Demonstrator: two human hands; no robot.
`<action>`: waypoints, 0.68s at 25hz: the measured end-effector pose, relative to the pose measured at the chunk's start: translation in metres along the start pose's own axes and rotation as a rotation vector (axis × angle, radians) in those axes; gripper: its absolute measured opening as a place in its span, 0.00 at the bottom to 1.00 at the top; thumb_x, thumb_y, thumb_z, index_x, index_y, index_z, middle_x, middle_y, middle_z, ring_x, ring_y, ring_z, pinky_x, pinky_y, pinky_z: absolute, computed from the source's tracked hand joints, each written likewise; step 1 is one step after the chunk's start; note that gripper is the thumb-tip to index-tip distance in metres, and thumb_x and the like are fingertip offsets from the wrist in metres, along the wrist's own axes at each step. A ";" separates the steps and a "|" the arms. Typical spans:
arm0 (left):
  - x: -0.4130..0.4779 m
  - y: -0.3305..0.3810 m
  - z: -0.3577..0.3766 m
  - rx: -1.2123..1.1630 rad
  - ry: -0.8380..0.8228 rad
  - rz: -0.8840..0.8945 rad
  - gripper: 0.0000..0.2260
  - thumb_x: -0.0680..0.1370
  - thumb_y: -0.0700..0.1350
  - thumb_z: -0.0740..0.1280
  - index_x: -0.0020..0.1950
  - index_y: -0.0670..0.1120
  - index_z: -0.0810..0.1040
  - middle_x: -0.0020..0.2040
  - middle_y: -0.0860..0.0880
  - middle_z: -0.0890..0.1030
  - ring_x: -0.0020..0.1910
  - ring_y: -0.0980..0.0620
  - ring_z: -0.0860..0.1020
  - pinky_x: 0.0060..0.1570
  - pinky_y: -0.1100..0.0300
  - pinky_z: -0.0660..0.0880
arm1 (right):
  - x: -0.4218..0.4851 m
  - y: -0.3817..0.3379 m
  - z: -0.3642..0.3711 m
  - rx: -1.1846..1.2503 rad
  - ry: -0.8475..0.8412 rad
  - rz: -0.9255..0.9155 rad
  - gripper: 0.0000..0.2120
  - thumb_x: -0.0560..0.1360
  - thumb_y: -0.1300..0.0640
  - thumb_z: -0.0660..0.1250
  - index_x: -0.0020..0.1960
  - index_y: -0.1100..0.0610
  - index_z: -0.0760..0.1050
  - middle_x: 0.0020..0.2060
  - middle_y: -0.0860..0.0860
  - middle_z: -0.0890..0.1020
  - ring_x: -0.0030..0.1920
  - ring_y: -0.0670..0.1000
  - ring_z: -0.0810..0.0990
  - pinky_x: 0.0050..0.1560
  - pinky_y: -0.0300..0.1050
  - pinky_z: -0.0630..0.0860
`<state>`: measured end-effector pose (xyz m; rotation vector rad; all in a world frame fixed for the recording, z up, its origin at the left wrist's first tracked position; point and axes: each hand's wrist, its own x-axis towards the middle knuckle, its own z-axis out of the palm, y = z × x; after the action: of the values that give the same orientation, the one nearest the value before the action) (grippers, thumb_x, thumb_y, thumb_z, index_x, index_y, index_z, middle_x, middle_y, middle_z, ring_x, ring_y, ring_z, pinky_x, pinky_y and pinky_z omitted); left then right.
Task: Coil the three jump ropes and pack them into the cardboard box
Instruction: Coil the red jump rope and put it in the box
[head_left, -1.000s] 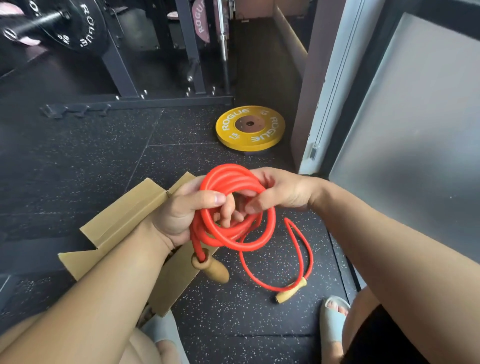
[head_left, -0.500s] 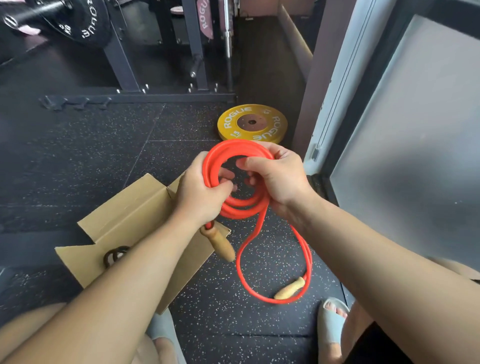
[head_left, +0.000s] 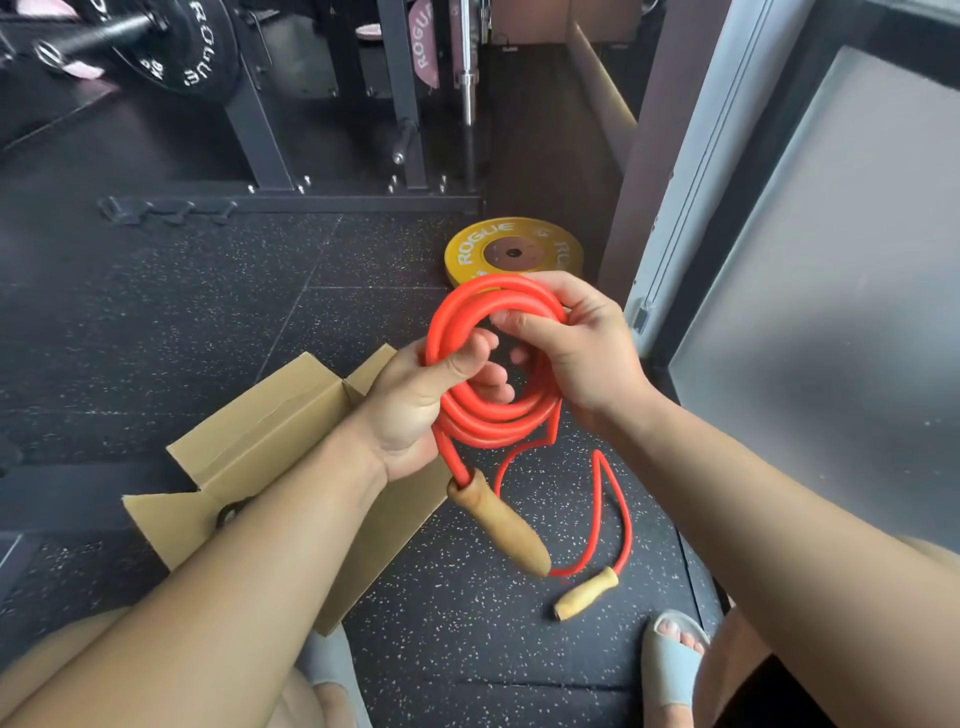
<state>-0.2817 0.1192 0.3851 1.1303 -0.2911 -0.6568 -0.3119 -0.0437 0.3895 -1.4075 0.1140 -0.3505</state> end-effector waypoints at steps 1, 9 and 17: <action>-0.001 -0.001 0.000 -0.055 -0.041 -0.009 0.28 0.52 0.60 0.84 0.44 0.47 0.82 0.29 0.51 0.79 0.32 0.50 0.83 0.46 0.52 0.83 | -0.001 0.000 0.000 -0.007 0.011 -0.011 0.10 0.72 0.67 0.76 0.50 0.58 0.81 0.35 0.54 0.82 0.29 0.51 0.77 0.32 0.44 0.74; 0.008 0.019 0.011 -0.049 0.194 0.197 0.10 0.71 0.49 0.74 0.39 0.46 0.75 0.23 0.53 0.66 0.19 0.57 0.63 0.26 0.62 0.68 | -0.014 0.009 0.011 0.198 0.004 -0.046 0.18 0.77 0.61 0.71 0.66 0.54 0.77 0.50 0.59 0.85 0.42 0.55 0.83 0.49 0.55 0.81; 0.011 -0.010 0.009 0.276 0.423 0.343 0.18 0.65 0.55 0.78 0.45 0.47 0.78 0.29 0.50 0.78 0.26 0.49 0.78 0.34 0.52 0.76 | -0.003 0.017 0.006 -0.074 -0.008 0.012 0.02 0.82 0.58 0.67 0.50 0.55 0.75 0.29 0.49 0.76 0.24 0.51 0.77 0.29 0.47 0.74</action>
<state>-0.2813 0.1031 0.3781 1.4104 -0.2077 -0.0665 -0.3099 -0.0351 0.3734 -1.4809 0.1303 -0.3331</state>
